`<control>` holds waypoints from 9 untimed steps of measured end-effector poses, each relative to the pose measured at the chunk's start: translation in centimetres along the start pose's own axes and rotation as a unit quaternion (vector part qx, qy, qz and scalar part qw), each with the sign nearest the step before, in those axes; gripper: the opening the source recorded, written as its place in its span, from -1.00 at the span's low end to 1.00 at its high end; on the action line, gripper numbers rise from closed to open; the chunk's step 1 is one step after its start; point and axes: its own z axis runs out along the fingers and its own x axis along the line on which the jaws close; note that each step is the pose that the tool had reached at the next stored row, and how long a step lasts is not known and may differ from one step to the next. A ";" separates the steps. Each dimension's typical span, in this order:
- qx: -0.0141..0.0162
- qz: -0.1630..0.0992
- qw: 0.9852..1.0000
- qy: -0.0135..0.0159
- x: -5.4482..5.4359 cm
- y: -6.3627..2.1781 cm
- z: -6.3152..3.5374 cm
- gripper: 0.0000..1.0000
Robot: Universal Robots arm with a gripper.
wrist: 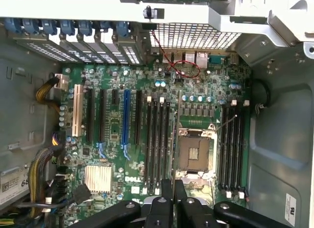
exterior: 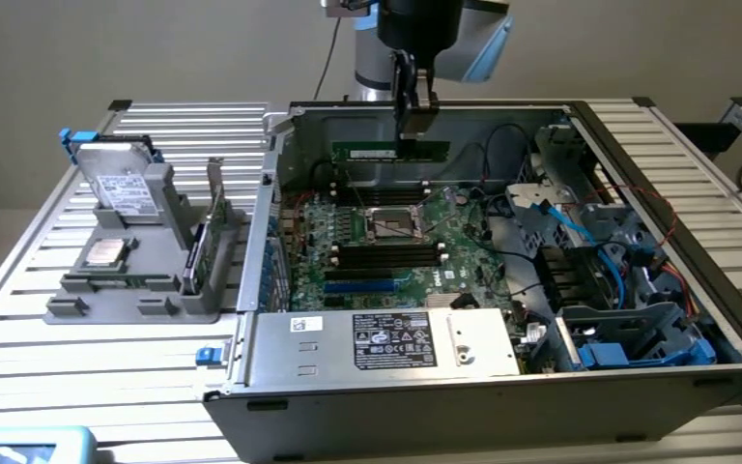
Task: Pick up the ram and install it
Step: 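Insert the ram into the slot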
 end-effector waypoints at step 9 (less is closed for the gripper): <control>0.005 0.000 1.000 0.000 0.0 -0.01 1.25 -0.73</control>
